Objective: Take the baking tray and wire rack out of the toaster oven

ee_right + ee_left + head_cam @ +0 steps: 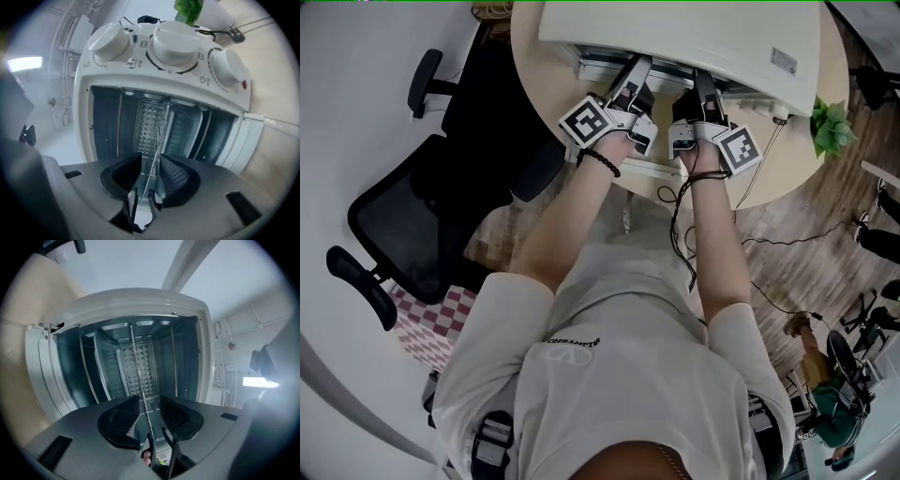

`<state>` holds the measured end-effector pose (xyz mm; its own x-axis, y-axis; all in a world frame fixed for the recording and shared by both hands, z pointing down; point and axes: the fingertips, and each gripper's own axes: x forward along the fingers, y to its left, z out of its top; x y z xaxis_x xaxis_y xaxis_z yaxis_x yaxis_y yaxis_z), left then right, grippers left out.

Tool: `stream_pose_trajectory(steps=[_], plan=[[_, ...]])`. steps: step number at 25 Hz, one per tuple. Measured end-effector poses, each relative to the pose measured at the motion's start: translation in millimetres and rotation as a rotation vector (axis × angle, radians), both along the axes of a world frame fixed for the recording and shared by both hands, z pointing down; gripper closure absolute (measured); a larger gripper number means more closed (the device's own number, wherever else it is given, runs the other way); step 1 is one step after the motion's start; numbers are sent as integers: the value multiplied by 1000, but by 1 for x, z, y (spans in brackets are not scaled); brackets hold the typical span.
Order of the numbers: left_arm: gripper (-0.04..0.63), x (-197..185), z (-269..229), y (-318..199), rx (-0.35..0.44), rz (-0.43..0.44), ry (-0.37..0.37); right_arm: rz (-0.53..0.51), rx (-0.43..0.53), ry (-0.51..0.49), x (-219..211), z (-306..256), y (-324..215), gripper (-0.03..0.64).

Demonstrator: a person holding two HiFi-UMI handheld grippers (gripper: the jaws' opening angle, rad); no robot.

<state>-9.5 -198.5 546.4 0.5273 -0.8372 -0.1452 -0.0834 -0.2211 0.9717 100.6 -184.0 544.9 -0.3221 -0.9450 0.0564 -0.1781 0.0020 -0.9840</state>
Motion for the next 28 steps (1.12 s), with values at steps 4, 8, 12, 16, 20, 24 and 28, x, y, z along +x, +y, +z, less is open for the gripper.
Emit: stream_pose_trajectory(steps=[4, 8, 12, 16, 20, 24, 28], plan=[[457, -1, 4, -4, -23, -7, 20, 25, 10, -17, 5, 0, -4, 497], [459, 0, 6, -11, -27, -12, 47, 43, 11, -35, 10, 3, -9, 497], [464, -2, 6, -18, -28, -23, 70, 32, 10, -25, 7, 6, -16, 497], [517, -3, 5, -24, -24, -36, 70, 33, 7, -26, 5, 7, -21, 523], [517, -4, 5, -28, -29, -46, 76, 37, -4, -36, 4, 11, -25, 523], [517, 0, 6, -30, -32, -25, 78, 32, -11, -32, 2, 13, -26, 523], [519, 4, 9, -30, -30, -10, 64, 37, -17, -34, 1, 14, -26, 538]])
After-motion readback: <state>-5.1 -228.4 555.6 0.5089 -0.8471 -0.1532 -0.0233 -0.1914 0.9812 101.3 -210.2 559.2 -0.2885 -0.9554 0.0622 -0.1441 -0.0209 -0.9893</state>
